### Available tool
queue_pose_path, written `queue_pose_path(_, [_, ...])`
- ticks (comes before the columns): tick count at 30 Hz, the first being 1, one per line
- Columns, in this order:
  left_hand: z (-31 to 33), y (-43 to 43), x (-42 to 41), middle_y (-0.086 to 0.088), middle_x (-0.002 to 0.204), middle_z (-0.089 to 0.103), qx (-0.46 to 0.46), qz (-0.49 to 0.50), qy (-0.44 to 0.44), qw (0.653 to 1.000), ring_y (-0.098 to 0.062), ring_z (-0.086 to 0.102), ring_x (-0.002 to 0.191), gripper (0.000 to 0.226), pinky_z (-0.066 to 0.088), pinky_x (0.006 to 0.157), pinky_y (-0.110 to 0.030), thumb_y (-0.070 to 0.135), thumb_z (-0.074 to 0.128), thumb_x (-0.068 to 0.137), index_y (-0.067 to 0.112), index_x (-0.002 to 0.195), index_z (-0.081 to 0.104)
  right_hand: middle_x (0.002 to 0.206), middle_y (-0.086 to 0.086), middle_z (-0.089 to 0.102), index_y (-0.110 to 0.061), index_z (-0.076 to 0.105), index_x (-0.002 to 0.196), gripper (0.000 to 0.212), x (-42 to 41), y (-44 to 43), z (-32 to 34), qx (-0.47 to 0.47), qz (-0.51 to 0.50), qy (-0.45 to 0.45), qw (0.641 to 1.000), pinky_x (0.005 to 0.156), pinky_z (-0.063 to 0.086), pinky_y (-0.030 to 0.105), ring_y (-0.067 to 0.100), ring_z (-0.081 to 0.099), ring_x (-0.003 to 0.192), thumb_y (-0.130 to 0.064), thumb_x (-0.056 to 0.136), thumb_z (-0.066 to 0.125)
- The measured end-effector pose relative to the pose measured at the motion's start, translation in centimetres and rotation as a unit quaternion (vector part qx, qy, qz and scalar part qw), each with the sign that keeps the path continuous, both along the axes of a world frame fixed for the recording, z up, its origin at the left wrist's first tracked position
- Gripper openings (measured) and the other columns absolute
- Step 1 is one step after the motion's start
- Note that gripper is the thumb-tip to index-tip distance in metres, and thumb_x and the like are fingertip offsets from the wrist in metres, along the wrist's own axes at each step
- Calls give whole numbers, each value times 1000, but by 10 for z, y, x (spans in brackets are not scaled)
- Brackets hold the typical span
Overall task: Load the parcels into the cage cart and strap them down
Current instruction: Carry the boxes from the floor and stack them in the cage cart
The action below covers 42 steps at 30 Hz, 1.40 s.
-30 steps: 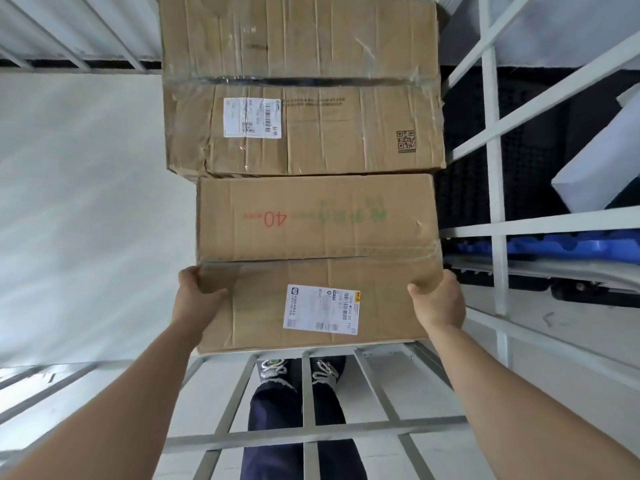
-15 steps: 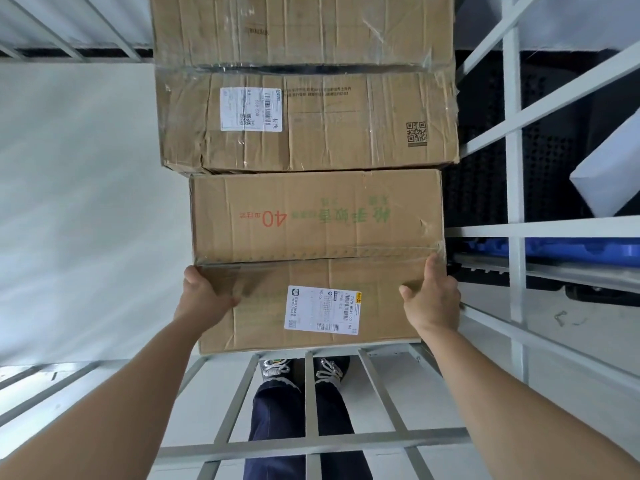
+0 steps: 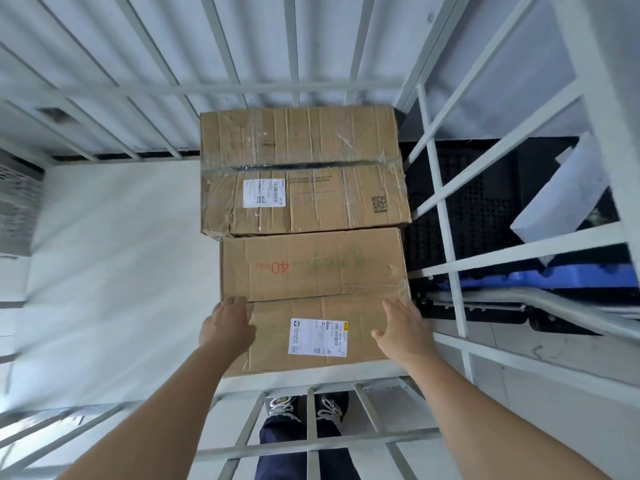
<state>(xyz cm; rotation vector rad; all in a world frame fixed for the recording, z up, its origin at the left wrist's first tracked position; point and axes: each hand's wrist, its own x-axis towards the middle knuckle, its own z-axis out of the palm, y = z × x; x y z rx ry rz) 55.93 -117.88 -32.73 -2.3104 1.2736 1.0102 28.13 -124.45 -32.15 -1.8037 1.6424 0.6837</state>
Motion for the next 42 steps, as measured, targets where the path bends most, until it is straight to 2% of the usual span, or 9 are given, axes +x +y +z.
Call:
queue_pose_path(3, [47, -9, -13, 0, 136, 48, -38, -53, -18, 998, -22, 46, 125, 43, 42, 96, -36, 25, 56, 91, 18, 132, 45, 151, -2, 38, -18, 32, 149, 62, -1, 5, 44, -26, 12, -14, 999, 113, 29, 41, 24, 28, 143, -40, 95, 55])
queue_pose_path(7, [108, -16, -28, 5, 138, 45, -86, -131, -38, 987, -20, 47, 126, 45, 41, 98, -34, 27, 57, 91, 24, 134, 42, 120, -3, 60, -19, 51, 132, 46, -6, 12, 106, -107, 36, -21, 993, 95, 45, 35, 21, 51, 116, -40, 92, 59])
queue_pose_path(10, [152, -22, -39, 6, 137, 46, -132, -209, -54, 968, -19, 46, 125, 43, 42, 96, -32, 26, 58, 91, 24, 132, 44, 116, -4, 61, -21, 49, 133, 48, -13, 18, 150, -167, 27, -37, 985, 94, 45, 34, 21, 51, 114, -39, 90, 61])
queue_pose_path(15, [218, -30, -62, 4, 131, 52, -198, -312, -65, 927, -16, 48, 121, 41, 41, 96, -31, 30, 60, 91, 21, 129, 48, 112, -2, 61, -19, 56, 114, 30, -24, 37, 227, -263, -1, -36, 964, 89, 43, 33, 22, 53, 113, -37, 90, 60])
queue_pose_path(18, [256, -31, -77, 2, 129, 54, -236, -356, -58, 902, -18, 50, 119, 39, 42, 96, -33, 29, 61, 91, 20, 127, 49, 117, -1, 59, -20, 52, 122, 37, -32, 58, 268, -305, -26, -24, 952, 92, 43, 34, 21, 51, 115, -38, 90, 59])
queue_pose_path(26, [355, -4, -125, 1, 122, 58, -350, -481, -15, 804, -19, 54, 115, 32, 46, 98, -35, 22, 60, 89, 19, 121, 55, 118, -1, 59, -21, 52, 122, 39, -61, 154, 371, -392, -119, 54, 910, 96, 44, 34, 22, 51, 116, -41, 88, 60])
queue_pose_path(30, [403, 23, -157, 0, 115, 57, -382, -541, -9, 749, -22, 57, 108, 26, 50, 89, -36, 19, 54, 89, 19, 115, 54, 128, 2, 55, -19, 46, 135, 51, -80, 211, 415, -403, -166, 104, 894, 102, 40, 37, 24, 46, 125, -42, 91, 58])
queue_pose_path(36, [455, 79, -211, 1, 119, 56, -429, -606, 5, 670, -21, 54, 112, 30, 44, 88, -33, 22, 55, 89, 20, 118, 53, 130, 2, 55, -20, 48, 133, 48, -106, 308, 462, -424, -253, 163, 854, 104, 38, 38, 23, 46, 124, -40, 90, 56])
queue_pose_path(42, [495, 169, -261, -2, 111, 58, -456, -639, 51, 618, -24, 59, 99, 28, 50, 80, -33, 19, 55, 89, 19, 117, 52, 124, 3, 56, -19, 50, 124, 38, -125, 426, 494, -418, -324, 222, 819, 98, 36, 35, 24, 47, 118, -36, 91, 53])
